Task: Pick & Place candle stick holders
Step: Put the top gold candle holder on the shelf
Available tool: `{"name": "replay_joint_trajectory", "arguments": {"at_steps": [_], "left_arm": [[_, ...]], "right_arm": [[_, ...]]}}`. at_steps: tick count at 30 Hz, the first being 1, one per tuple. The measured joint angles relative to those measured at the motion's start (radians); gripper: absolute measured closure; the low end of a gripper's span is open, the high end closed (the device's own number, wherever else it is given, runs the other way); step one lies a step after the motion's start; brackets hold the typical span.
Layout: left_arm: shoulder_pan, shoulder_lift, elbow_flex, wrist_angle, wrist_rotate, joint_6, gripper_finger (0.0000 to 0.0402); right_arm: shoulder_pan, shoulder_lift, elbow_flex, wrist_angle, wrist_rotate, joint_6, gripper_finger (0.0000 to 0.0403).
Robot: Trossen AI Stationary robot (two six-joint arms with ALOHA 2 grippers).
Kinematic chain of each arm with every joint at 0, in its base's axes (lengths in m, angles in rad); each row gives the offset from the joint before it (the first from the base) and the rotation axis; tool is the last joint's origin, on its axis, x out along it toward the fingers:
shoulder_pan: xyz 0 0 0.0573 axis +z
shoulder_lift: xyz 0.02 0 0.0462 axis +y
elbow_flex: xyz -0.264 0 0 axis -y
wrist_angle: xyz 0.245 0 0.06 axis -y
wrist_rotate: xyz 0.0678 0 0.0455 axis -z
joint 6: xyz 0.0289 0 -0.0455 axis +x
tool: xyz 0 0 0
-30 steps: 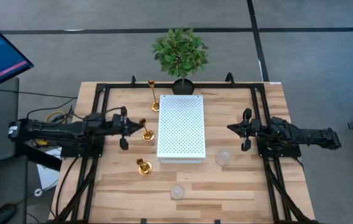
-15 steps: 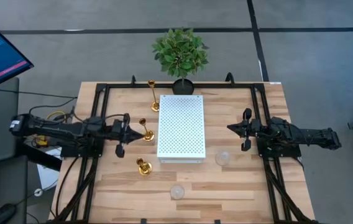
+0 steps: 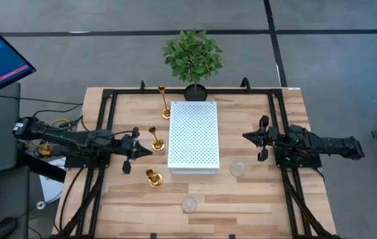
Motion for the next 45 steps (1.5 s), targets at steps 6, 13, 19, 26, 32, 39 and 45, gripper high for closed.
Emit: {"name": "replay_joint_trajectory", "arguments": {"at_steps": [6,13,19,26,32,39,45], "left_arm": [[0.000,0.001,0.000,-0.076,-0.155,-0.021,0.0394],[0.000,0.016,0.000,-0.076,-0.169,-0.021,0.0394],[0.000,0.039,0.000,-0.077,-0.248,-0.021,0.0394],[0.000,0.066,0.000,-0.076,-0.251,-0.022,0.0394],[0.000,0.034,0.000,-0.076,-0.251,0.010,0.0394],[0.000,-0.079,0.005,-0.085,-0.251,0.035,0.0394],[0.000,-0.139,0.066,-0.081,-0.270,0.076,0.0394]], "right_arm": [[0.000,0.000,0.000,0.000,0.000,0.001,0.0403],[0.000,0.000,0.000,0.000,0.000,-0.001,0.0403],[0.000,0.000,0.000,0.000,0.000,-0.001,0.0403],[0.000,0.000,0.000,0.000,0.000,-0.002,0.0403],[0.000,0.000,0.000,0.000,0.000,-0.001,0.0403],[0.000,0.000,0.000,0.000,0.000,-0.002,0.0403],[0.000,0.000,0.000,0.000,0.001,-0.019,0.0403]]}}
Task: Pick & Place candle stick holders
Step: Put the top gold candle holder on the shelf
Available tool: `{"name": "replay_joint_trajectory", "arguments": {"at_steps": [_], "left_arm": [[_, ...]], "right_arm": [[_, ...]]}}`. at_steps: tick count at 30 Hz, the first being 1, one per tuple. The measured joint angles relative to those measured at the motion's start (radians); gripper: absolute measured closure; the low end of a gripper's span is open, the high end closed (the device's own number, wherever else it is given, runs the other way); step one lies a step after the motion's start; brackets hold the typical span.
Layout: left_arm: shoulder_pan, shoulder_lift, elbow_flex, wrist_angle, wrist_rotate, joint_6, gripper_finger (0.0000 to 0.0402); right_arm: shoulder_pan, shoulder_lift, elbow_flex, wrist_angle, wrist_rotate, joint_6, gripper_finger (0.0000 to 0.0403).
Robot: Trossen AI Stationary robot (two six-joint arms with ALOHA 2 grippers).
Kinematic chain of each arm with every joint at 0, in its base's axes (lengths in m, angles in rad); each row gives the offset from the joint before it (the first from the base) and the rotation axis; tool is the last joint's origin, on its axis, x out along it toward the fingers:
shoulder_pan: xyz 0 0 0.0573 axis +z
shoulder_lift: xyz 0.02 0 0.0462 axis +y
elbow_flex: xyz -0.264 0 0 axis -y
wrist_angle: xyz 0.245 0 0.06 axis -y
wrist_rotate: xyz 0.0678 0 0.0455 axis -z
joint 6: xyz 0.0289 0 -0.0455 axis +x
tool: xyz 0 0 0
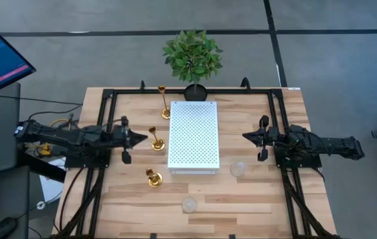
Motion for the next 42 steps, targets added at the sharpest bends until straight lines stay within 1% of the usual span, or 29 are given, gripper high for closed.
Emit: {"name": "replay_joint_trajectory", "arguments": {"at_steps": [2,6,8,10,12,16,18,23,28,30,33,38,40,42], "left_arm": [[0.001,-0.002,0.021,0.006,-0.067,0.060,0.0394],[0.025,0.004,0.047,0.006,-0.269,0.176,0.0394],[0.047,0.003,0.055,0.020,-0.337,0.225,0.0394],[0.076,0.003,0.056,0.029,-0.357,0.273,0.0394],[0.110,0.002,0.057,0.042,-0.356,0.305,0.0394],[0.200,0.004,0.057,0.048,-0.324,0.362,0.0394],[0.256,0.004,0.057,0.059,-0.276,0.382,0.0394],[0.419,0.021,0.057,0.129,-0.095,0.382,0.0394],[0.590,0.102,0.057,0.176,-0.019,0.371,0.0394],[0.663,0.152,0.057,0.180,0.039,0.330,0.0394],[0.766,0.242,0.057,0.195,0.161,0.268,0.0394],[0.914,0.413,0.057,0.290,0.307,0.226,0.0394],[0.970,0.484,0.057,0.347,0.391,0.190,0.0394],[1.019,0.550,0.057,0.378,0.496,0.140,0.0394]], "right_arm": [[0.000,0.000,0.000,0.001,0.002,-0.021,0.0403],[0.000,0.000,0.000,0.007,0.045,-0.033,0.0403],[0.000,0.000,0.000,0.008,0.054,-0.035,0.0403],[0.000,0.000,0.000,0.008,0.054,-0.035,0.0403],[0.000,0.000,0.000,0.008,0.054,-0.035,0.0403],[0.000,0.000,0.000,0.013,0.057,-0.036,0.0403],[0.000,0.000,-0.001,0.018,0.058,-0.036,0.0403],[0.000,0.000,-0.002,0.022,0.058,-0.036,0.0403],[0.000,0.000,-0.002,0.024,0.057,-0.035,0.0403],[0.000,0.000,-0.002,0.025,0.057,-0.035,0.0403],[0.000,0.000,-0.002,0.025,0.057,-0.035,0.0403],[0.000,0.000,-0.002,0.025,0.056,-0.034,0.0403],[0.000,0.000,-0.002,0.024,0.054,-0.033,0.0403],[0.000,0.000,-0.002,0.023,0.053,-0.033,0.0403]]}}
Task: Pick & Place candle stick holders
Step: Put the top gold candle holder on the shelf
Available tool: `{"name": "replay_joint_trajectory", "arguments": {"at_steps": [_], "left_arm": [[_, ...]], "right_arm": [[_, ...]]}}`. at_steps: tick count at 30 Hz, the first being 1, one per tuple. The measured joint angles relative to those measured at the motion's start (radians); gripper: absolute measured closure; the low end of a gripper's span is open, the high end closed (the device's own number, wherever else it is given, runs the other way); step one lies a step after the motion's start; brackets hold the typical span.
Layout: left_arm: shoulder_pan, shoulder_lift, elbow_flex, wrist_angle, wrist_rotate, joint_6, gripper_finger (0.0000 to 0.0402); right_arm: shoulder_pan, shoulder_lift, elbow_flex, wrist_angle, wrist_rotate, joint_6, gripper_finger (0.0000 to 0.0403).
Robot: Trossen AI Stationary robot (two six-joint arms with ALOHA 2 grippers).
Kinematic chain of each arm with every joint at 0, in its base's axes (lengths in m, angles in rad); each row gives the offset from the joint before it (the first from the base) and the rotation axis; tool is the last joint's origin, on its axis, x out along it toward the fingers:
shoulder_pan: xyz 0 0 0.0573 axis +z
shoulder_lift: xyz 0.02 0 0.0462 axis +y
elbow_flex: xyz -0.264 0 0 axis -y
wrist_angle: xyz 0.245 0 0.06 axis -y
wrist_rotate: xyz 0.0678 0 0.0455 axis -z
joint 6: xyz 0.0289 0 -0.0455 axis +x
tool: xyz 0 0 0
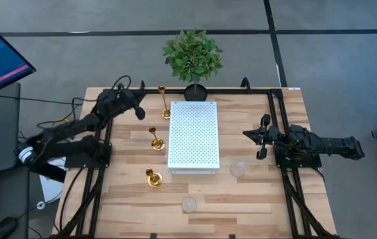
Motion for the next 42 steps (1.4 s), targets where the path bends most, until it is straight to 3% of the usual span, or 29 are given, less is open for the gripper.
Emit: {"name": "replay_joint_trajectory", "arguments": {"at_steps": [3,7,15,24,34,39,42], "left_arm": [[0.052,0.072,0.000,0.050,0.189,-0.053,0.0394],[0.104,0.130,0.000,0.072,0.412,0.000,0.0394],[0.193,0.265,0.000,0.198,0.638,-0.024,0.0394],[0.153,0.462,0.000,0.529,0.654,-0.110,0.0394],[0.094,0.446,0.000,0.545,0.574,-0.114,0.0390],[0.030,0.455,0.017,0.543,0.566,-0.143,0.0358],[0.000,0.470,0.033,0.540,0.493,-0.155,0.0329]], "right_arm": [[0.000,0.000,0.000,-0.001,0.000,0.000,0.0403],[0.000,0.000,0.001,-0.005,-0.001,-0.001,0.0403],[0.000,0.000,0.002,-0.010,-0.001,-0.002,0.0403],[0.000,0.000,0.002,-0.011,-0.001,0.000,0.0403],[0.000,0.000,0.002,-0.012,-0.001,-0.002,0.0403],[0.000,0.000,0.002,-0.012,-0.001,-0.002,0.0403],[0.000,0.000,0.002,-0.011,-0.001,-0.002,0.0403]]}}
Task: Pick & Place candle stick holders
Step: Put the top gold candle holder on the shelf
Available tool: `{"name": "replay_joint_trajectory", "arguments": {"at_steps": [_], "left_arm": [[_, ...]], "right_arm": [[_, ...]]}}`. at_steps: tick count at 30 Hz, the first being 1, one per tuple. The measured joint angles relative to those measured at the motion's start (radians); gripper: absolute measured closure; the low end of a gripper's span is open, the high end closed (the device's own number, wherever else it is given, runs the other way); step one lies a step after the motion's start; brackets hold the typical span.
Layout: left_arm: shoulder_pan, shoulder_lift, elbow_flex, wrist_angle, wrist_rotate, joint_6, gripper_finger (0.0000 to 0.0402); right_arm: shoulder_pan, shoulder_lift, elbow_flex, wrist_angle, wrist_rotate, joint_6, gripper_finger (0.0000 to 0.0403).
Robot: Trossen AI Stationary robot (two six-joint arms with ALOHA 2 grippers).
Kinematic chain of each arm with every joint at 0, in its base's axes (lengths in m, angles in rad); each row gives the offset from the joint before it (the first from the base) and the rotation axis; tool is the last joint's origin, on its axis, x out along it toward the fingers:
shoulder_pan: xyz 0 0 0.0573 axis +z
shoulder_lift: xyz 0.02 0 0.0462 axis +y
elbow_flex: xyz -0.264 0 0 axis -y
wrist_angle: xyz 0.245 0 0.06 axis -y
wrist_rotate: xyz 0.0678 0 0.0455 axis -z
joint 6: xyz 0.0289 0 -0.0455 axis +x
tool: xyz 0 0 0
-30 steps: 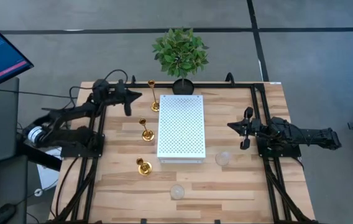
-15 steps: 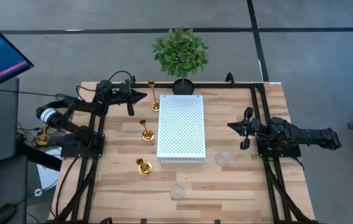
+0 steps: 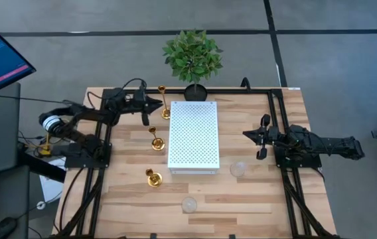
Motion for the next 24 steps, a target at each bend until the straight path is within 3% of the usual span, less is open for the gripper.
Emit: {"name": "replay_joint_trajectory", "arguments": {"at_steps": [4,13,18,24], "left_arm": [[-0.011,0.019,0.019,-0.001,-0.090,-0.004,0.0284],[-0.017,0.019,0.024,0.000,-0.109,-0.011,0.0193],[-0.018,0.019,0.023,0.001,-0.155,-0.009,0.0177],[-0.062,0.019,0.023,0.001,-0.215,-0.007,0.0188]], "right_arm": [[0.000,0.000,0.000,0.000,0.000,0.001,0.0403],[0.000,0.000,0.000,-0.002,0.000,0.001,0.0403],[0.000,0.000,0.000,-0.002,0.000,0.002,0.0403],[0.000,0.000,0.000,-0.002,0.000,0.002,0.0403]]}}
